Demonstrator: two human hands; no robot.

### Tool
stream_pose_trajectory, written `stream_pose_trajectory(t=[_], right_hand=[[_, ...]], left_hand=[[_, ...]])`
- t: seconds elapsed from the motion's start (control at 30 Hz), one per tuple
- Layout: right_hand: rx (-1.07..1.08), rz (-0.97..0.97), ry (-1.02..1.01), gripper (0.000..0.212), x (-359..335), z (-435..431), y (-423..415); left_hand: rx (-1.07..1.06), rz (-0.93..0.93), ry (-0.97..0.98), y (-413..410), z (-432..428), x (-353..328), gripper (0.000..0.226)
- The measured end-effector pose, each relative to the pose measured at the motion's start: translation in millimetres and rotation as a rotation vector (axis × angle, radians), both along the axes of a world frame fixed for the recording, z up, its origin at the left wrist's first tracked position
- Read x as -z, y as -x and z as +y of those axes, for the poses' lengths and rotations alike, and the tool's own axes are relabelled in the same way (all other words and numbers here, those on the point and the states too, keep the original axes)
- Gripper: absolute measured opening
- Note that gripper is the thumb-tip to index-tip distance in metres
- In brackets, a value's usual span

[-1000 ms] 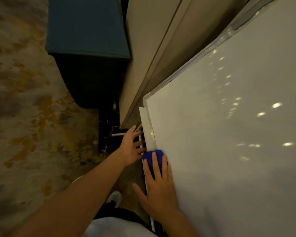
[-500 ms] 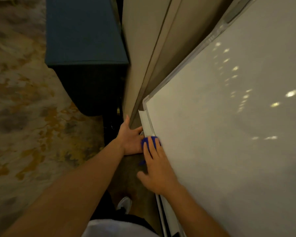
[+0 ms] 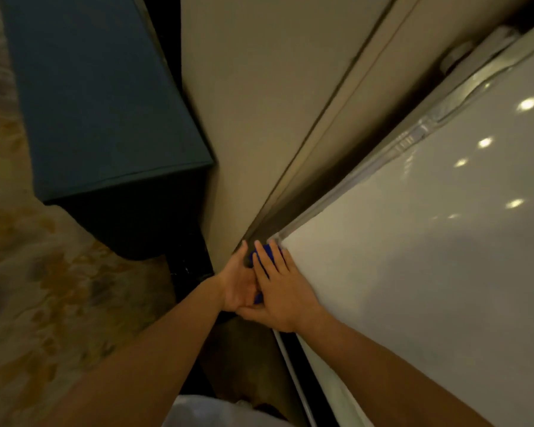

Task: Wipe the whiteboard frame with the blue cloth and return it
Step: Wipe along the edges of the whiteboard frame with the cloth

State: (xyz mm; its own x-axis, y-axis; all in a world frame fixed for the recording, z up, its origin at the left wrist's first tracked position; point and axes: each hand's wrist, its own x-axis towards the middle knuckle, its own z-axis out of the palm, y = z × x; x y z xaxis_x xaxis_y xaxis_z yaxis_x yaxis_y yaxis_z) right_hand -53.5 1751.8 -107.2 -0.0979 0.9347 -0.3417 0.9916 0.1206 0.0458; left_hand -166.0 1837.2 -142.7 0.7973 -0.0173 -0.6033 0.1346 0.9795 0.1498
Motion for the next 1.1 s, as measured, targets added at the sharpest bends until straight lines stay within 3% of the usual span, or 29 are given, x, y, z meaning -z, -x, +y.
stream_pose_trajectory(t=[0.2, 0.3, 0.4, 0.5, 0.63, 0.7, 0.77, 0.9, 1.1], right_hand=[[-0.246, -0.396, 0.176, 0.103, -12.6, 39.6, -35.7], [-0.231, -0.466, 0.196, 0.087, -32.9, 50.0, -49.0], [-0.276, -0.490, 0.153, 0.056, -54.7, 57.0, -59.1], [-0.187, -0.436, 0.078, 0.042, -70.1, 61.7, -48.3], [0.190, -0.046, -0.193, 0.061, -104.4, 70.9, -41.1], [0.215, 0.023, -0.387, 0.080, -121.5, 65.3, -47.7], [0.144, -0.021, -0.430, 0.095, -130.4, 55.9, -50.2], [-0.023, -0.233, -0.169, 0.079, -113.1, 58.2, -47.4], [-0.064, -0.393, 0.144, 0.069, -63.4, 61.8, -26.2]], left_hand=[[0.025, 0.090, 0.029, -2.2, 55.9, -2.2, 0.115], [0.005, 0.082, 0.039, -9.7, 63.9, 2.1, 0.108], [-0.013, 0.126, -0.058, -31.6, 63.5, 2.7, 0.094], [-0.150, 0.165, -0.130, -55.4, 59.6, 9.3, 0.080], [-0.345, 0.107, -0.025, -72.8, 49.5, 23.7, 0.066], [-0.331, 0.146, -0.016, -78.6, 43.8, 23.1, 0.061], [-0.260, 0.174, 0.005, -85.8, 39.9, 14.7, 0.057], [-0.210, 0.172, -0.001, -89.8, 45.9, -5.2, 0.053], [-0.178, 0.059, 0.075, -69.4, 48.2, 15.1, 0.070]])
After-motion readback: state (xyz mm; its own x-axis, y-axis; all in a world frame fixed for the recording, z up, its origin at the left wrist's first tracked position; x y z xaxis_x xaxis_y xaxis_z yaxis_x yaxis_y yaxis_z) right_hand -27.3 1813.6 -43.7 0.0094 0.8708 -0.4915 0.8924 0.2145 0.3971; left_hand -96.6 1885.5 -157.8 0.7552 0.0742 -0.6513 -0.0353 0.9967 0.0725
